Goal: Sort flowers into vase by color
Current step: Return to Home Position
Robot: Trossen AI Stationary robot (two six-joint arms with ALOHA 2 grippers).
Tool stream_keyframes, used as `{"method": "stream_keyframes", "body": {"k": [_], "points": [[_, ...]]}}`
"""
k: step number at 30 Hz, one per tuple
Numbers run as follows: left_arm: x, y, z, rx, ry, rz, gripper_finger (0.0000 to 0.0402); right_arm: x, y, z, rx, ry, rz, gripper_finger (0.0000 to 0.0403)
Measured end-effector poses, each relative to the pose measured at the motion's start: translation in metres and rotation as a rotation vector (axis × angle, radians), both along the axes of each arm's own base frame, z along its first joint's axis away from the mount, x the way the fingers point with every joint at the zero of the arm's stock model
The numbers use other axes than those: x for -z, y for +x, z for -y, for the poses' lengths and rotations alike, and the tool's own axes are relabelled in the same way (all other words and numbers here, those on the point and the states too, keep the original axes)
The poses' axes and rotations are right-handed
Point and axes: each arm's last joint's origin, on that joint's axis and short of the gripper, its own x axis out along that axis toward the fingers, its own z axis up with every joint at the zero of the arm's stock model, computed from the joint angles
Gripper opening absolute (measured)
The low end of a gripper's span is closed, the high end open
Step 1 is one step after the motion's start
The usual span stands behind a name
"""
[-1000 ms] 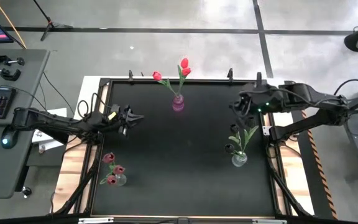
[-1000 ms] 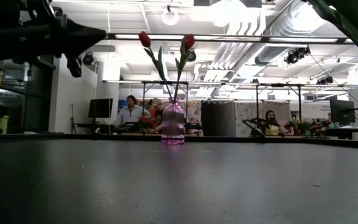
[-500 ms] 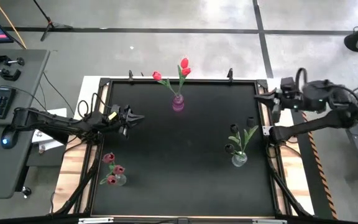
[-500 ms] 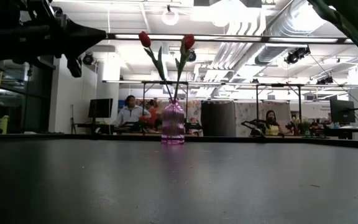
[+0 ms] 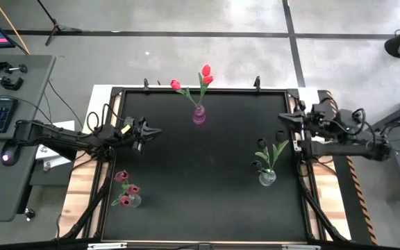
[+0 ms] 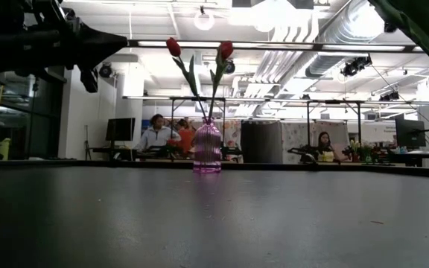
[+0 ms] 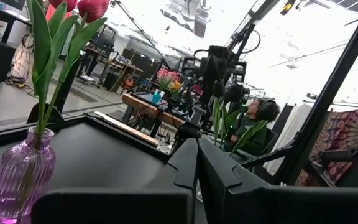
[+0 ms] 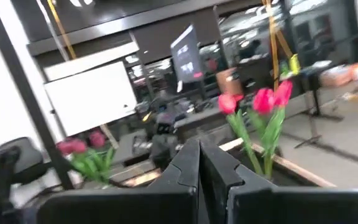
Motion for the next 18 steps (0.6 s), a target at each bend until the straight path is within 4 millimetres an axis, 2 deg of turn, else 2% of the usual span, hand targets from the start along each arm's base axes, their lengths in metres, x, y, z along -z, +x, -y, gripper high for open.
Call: {"method": "stream_keyframes", "body": {"k": [4, 9, 13, 18], "points": [[0.0, 0.0, 0.0, 0.0, 0.0, 0.0, 0.0, 0.018, -0.007, -0.002, -0.076, 0.022, 0.019, 0.0], [0.0, 0.0, 0.0, 0.001, -0.001, 0.0, 0.0, 0.025, -0.026, -0.004, -0.103, -0.009, 0.085, 0.0], [0.0, 0.0, 0.0, 0.0, 0.0, 0.0, 0.0, 0.033, -0.026, -0.004, -0.099, -0.012, -0.039, 0.0], [0.001, 0.001, 0.0, 0.0, -0.001, -0.012, 0.0, 0.046, -0.02, -0.003, -0.102, 0.008, -0.087, 0.0]]}}
